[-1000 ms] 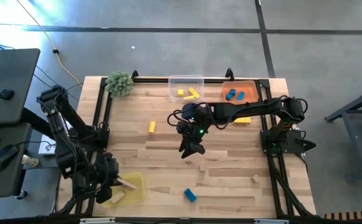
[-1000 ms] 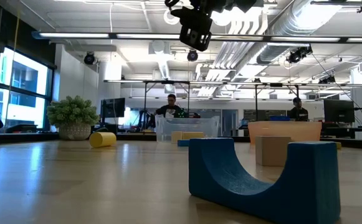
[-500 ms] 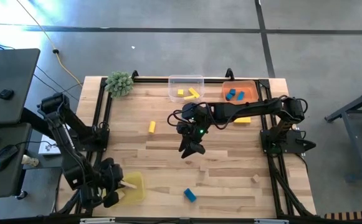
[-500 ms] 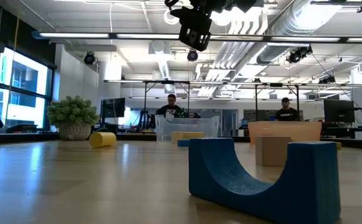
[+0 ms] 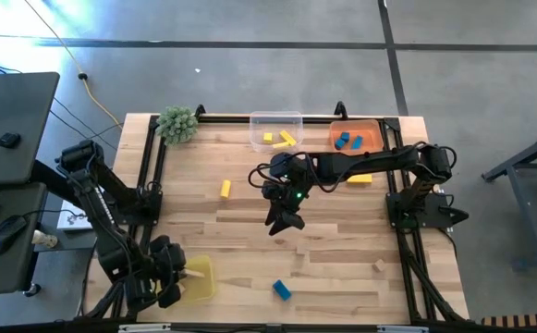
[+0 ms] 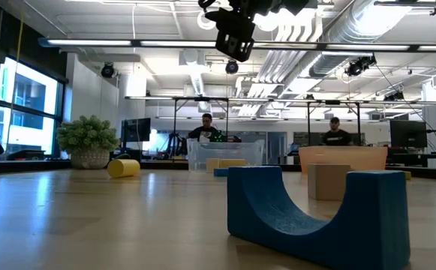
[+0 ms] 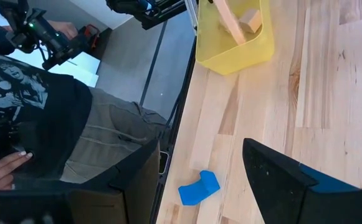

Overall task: Sort & place blocks by color
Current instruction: Put the brown block into the yellow bin, then put the blue block into the orange bin

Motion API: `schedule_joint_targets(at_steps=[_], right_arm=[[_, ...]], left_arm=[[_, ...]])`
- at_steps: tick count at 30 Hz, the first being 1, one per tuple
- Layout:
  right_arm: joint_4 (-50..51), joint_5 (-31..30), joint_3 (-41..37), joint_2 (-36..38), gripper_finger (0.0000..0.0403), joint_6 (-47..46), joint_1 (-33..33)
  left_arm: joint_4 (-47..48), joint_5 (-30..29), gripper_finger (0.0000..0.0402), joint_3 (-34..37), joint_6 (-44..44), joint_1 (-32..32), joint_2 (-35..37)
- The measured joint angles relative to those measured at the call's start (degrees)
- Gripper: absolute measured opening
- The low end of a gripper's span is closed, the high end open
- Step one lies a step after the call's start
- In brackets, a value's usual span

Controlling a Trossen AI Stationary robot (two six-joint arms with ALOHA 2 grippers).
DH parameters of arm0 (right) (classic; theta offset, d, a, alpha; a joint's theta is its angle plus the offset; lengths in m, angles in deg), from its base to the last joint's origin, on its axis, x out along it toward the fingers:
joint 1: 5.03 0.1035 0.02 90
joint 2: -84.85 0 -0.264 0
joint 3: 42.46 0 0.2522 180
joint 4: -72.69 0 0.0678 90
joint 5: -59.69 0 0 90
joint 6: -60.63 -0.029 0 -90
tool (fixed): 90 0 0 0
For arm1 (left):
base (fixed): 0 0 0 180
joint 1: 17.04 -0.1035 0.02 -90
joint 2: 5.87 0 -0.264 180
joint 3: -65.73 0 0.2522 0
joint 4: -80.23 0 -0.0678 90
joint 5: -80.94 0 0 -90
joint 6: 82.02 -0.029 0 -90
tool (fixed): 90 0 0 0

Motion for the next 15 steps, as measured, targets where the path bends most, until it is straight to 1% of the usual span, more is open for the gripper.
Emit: schedule_joint_targets(at_steps=[6, 11, 15], right_arm=[[0.1, 0.0, 0.0, 0.0, 0.0215, 0.0, 0.0], [0.1, 0.0, 0.0, 0.0, 0.0215, 0.0, 0.0], [0.1, 0.0, 0.0, 0.0, 0.0215, 0.0, 0.0]], left_arm=[[0.0, 5.0, 0.011, 0.0, 0.0, -0.6, 0.0], [0.0, 6.0, 0.0132, 0.0, 0.0, -0.6, 0.0], [0.0, 6.5, 0.0141, 0.0, -0.1, -0.6, 0.1]])
